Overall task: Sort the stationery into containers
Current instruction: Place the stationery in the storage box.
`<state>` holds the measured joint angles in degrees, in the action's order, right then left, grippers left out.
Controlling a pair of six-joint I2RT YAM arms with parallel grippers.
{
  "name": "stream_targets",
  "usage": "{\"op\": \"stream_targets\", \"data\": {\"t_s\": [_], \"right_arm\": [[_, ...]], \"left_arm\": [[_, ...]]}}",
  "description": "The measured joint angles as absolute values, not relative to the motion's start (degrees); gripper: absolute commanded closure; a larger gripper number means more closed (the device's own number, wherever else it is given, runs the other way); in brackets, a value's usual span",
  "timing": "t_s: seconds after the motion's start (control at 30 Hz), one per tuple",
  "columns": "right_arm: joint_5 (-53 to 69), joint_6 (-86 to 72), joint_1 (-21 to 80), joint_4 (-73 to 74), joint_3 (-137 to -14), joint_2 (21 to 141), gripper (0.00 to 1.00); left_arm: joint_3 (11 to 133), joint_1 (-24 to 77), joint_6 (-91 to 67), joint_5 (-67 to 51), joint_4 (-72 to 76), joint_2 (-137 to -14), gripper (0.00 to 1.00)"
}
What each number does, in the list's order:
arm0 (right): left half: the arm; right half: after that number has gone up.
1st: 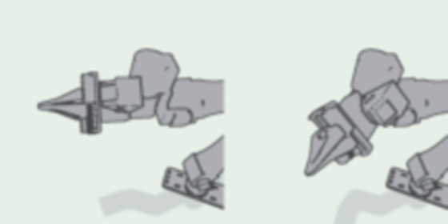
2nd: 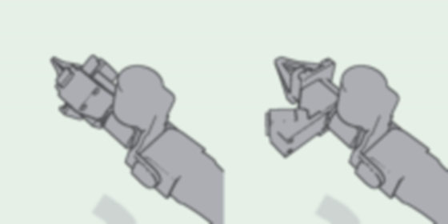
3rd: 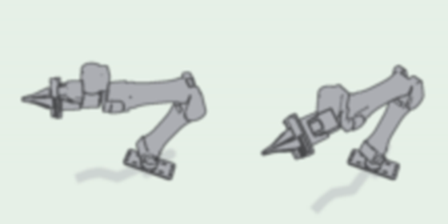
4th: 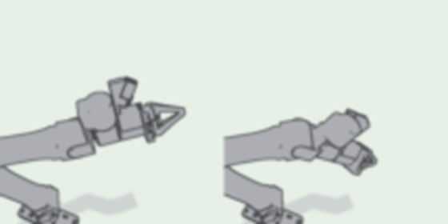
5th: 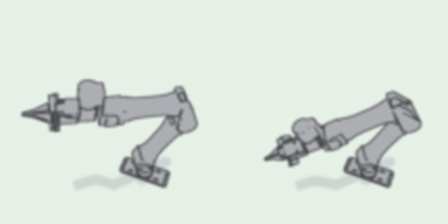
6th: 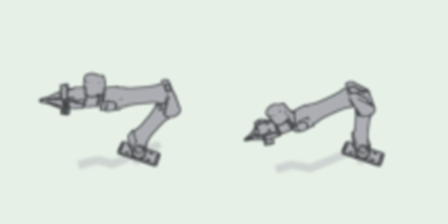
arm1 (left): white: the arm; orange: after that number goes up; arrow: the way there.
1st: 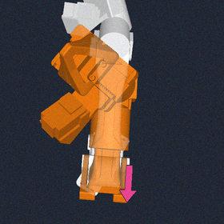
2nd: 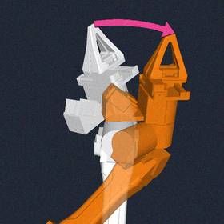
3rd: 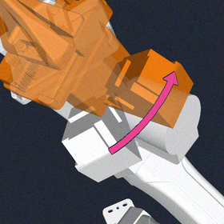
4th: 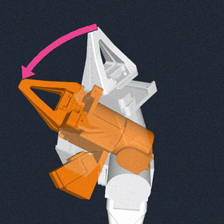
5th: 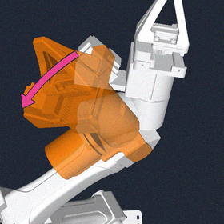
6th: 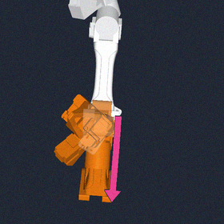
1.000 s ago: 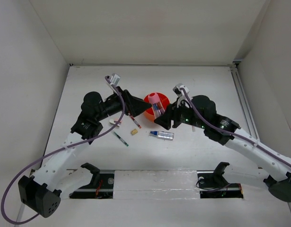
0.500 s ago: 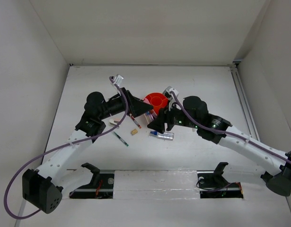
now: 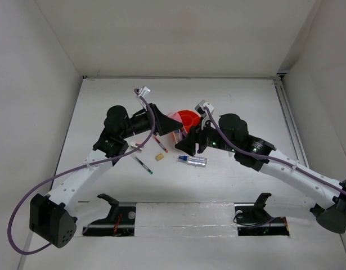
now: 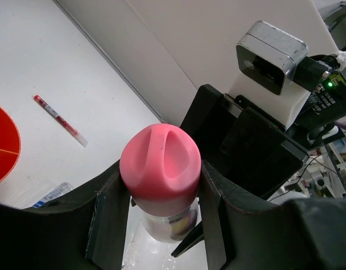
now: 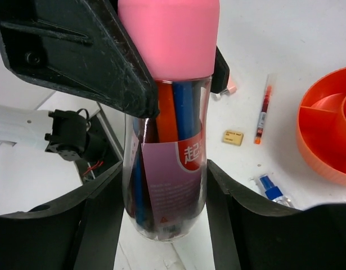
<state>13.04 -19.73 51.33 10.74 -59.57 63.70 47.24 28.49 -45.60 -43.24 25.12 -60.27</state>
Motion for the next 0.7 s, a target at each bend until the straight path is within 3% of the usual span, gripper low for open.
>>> {"op": "stream_targets", "data": {"t_s": [0.07, 0.37, 0.7], "right_arm": [[12.67, -19.81, 51.16, 10.55, -59.55, 63.66, 0.00], [-1.26, -17.47, 51.35, 13.72, -56.86, 54.35, 0.00], [-10.76, -16.27, 51.35, 22.90, -53.91, 41.34, 0.00]], "left_arm": [[49.19, 28.51, -44.88, -42.94, 23.09, -61.52, 1.00], [64.62, 29.02, -34.24, -25.10, 7.94, -68.97, 1.00], [67.53, 29.32, -21.43, -15.09, 18.26, -84.09, 1.00]]}}
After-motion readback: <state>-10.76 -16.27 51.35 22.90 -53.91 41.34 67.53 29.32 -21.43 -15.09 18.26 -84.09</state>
